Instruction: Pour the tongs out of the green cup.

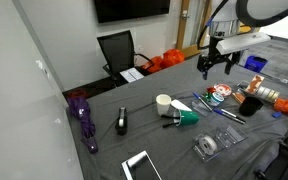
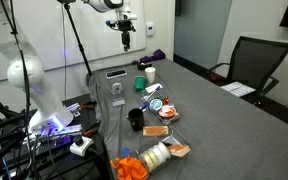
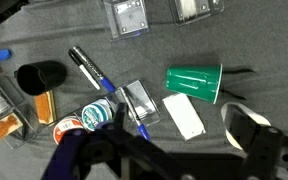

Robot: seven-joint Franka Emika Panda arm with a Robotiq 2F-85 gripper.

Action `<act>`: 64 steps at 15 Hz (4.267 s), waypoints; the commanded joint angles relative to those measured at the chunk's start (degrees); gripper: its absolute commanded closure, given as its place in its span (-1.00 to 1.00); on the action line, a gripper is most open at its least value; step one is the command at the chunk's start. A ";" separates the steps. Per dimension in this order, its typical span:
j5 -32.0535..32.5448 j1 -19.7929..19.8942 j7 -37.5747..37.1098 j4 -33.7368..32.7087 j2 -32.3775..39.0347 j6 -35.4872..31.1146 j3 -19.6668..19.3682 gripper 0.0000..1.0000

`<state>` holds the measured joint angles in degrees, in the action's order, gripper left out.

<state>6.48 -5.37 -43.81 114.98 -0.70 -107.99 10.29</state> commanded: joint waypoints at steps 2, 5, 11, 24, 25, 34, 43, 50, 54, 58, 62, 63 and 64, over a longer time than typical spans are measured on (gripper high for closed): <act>-0.01 -0.86 -0.24 -0.36 0.15 0.11 -0.90 -1.00; 1.08 -1.22 -2.60 -1.96 1.82 1.12 -0.55 -1.00; 4.93 -4.39 -9.77 -11.25 13.45 1.41 -0.66 -1.00; 3.86 -9.87 -8.32 -29.16 34.59 3.37 -5.52 -1.00; 3.87 -10.04 -8.23 -29.38 34.98 3.56 -5.78 -1.00; 4.03 -10.79 -9.43 -28.30 35.60 1.37 -6.56 -1.00; 1.03 -10.09 -1.96 -27.01 40.51 -5.81 -6.19 -1.00; -1.22 -9.90 2.86 -26.44 43.39 -8.15 -6.39 -1.00; -1.17 -10.66 2.10 -26.55 44.16 -7.61 -7.48 -1.00; -0.20 -11.32 1.37 -25.64 44.18 -8.12 -8.62 -1.00; -0.17 -11.78 1.05 -25.62 44.32 -7.44 -9.30 -0.48; -0.21 -11.90 0.96 -25.80 44.42 -7.04 -9.40 -0.46; -0.27 -11.98 0.84 -25.81 44.45 -6.95 -9.46 -0.31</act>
<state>6.36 -16.35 -42.85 88.50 43.97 -114.92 1.93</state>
